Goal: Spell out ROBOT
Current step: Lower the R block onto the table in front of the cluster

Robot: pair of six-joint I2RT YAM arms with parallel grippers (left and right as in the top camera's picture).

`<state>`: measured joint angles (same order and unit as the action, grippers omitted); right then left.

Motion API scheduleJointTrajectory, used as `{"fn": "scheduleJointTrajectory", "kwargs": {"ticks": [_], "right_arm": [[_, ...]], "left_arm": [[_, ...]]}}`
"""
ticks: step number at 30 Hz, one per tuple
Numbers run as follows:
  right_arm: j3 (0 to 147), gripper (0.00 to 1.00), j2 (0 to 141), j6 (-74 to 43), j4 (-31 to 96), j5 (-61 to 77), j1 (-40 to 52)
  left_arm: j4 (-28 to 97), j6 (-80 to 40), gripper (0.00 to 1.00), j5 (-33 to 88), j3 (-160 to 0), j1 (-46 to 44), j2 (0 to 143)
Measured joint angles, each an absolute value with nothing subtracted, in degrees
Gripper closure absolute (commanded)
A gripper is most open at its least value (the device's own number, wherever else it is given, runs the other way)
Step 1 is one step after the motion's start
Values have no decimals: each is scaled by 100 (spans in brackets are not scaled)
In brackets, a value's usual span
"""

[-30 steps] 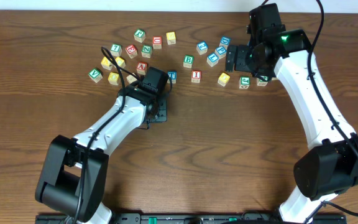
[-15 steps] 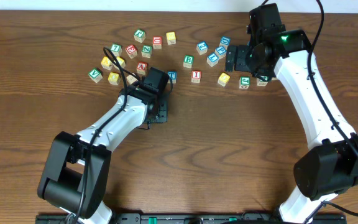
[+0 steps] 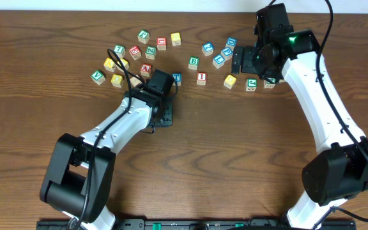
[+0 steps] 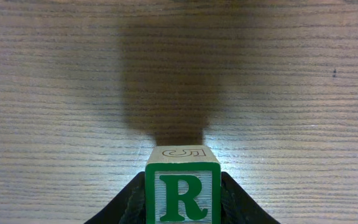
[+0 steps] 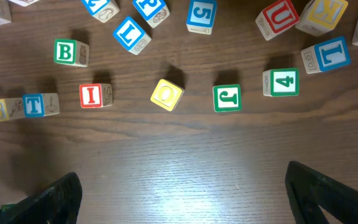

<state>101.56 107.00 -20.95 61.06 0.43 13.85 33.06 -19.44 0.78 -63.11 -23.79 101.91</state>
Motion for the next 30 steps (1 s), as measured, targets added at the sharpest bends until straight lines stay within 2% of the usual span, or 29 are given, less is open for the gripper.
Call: {"fn": "scheduleJointTrajectory", "kwargs": {"ticks": [4, 11, 15, 30], "right_arm": [[10156, 1, 10700, -2095, 6106, 40, 1385], [10156, 1, 10700, -2095, 6106, 40, 1385], [10156, 1, 10700, -2095, 6106, 40, 1385], [10156, 1, 10700, -2095, 6106, 40, 1385]], "left_arm": [[3304, -1942, 61, 95, -6311, -2379, 10191], [3301, -1944, 60, 97, -6311, -2379, 10191], [3299, -1944, 65, 97, -6311, -2379, 10191], [3301, -1498, 66, 333, -6311, -2379, 10191]]}}
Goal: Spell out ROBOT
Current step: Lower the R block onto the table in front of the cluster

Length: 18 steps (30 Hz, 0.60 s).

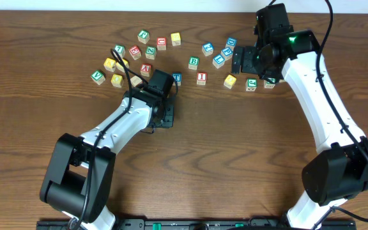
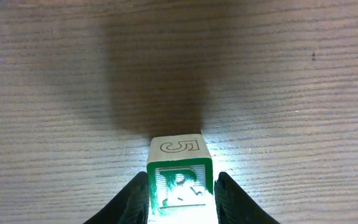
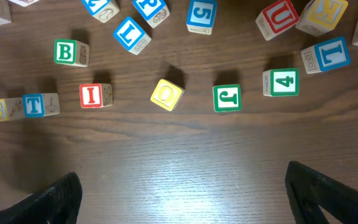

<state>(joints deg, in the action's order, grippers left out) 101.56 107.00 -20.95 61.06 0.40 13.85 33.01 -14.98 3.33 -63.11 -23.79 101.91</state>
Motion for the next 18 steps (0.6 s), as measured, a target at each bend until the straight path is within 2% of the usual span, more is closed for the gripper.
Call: {"fn": "scheduleJointTrajectory", "kwargs": {"ticks": [18], "right_arm": [[10156, 1, 10700, -2095, 6106, 40, 1385]], "left_arm": [[3310, -1157, 66, 482, -6311, -2379, 10191]]}}
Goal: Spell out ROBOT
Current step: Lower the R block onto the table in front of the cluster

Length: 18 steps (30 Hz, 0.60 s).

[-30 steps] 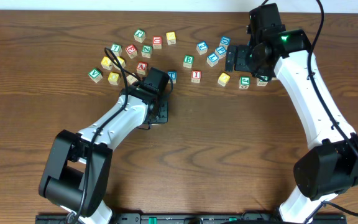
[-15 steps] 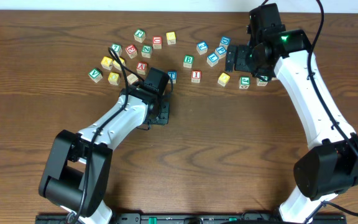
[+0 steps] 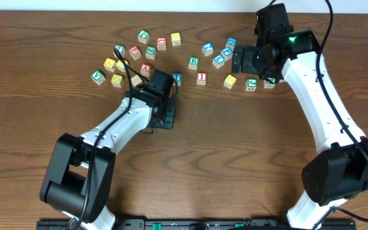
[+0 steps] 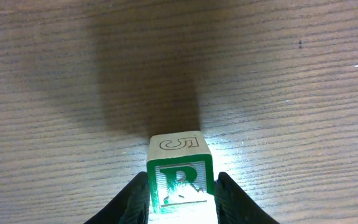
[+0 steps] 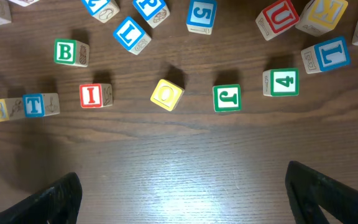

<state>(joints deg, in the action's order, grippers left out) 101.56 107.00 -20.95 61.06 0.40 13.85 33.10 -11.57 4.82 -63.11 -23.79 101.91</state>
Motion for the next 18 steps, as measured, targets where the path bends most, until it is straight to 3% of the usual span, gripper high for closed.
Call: {"fn": "scheduleJointTrajectory", "kwargs": {"ticks": [18], "right_arm": [[10156, 1, 10700, -2095, 6106, 40, 1385]], "left_arm": [[3400, -1024, 66, 486, -6311, -2379, 10191]]}}
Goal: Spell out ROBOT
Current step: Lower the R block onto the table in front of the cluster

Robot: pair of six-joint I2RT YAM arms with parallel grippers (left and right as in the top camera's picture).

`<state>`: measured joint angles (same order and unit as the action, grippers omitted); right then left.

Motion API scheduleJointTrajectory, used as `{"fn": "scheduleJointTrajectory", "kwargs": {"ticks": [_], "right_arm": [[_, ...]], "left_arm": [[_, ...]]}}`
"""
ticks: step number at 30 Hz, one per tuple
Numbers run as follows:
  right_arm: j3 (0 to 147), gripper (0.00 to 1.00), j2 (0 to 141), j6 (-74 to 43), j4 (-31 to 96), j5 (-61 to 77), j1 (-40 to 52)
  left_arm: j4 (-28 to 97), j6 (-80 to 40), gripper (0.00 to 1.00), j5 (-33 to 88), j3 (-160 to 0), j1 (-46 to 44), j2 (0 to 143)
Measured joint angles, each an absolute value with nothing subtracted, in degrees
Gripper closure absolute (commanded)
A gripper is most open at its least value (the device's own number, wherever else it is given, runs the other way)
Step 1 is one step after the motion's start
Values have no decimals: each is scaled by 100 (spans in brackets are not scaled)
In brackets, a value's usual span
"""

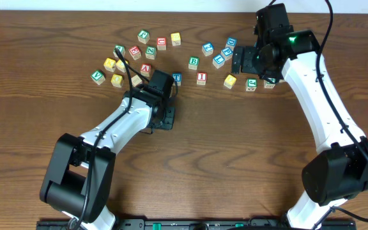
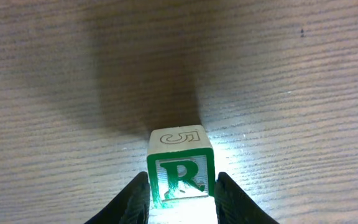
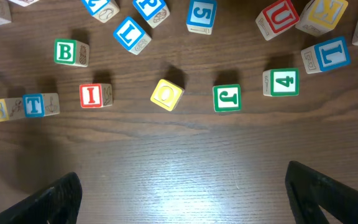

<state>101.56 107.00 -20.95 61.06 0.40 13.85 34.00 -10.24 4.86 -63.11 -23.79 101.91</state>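
My left gripper is shut on a green R block whose far face shows a 5. The block's shadow meets its far edge, so it sits at the table surface. Overhead, this left gripper lies below the left pile. My right gripper hangs open above the wood with nothing between its fingers; overhead, the right gripper is by the right pile. In front of it lie a yellow O block, a green B block and a blue T block.
A red I block, a green J block, a green 4 block and several others lie scattered along the far part of the table. A second cluster of blocks lies at the far left.
The R block has shifted slightly up in the left wrist view and its R face shows more fully. The left gripper stays shut on it. The right arm has not moved.
At first my left gripper held the R block a little above the wood, its shadow apart from it. By 1.2 s ago the block was down at the surface with the shadow touching it. It has stayed there, still gripped. The right gripper hung open throughout.
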Motion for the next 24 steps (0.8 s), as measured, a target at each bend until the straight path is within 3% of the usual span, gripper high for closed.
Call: {"fn": "scheduleJointTrajectory", "kwargs": {"ticks": [24], "right_arm": [[10156, 1, 10700, -2095, 6106, 43, 1385]], "left_arm": [[3409, -871, 66, 526, -6311, -2379, 10191]]}}
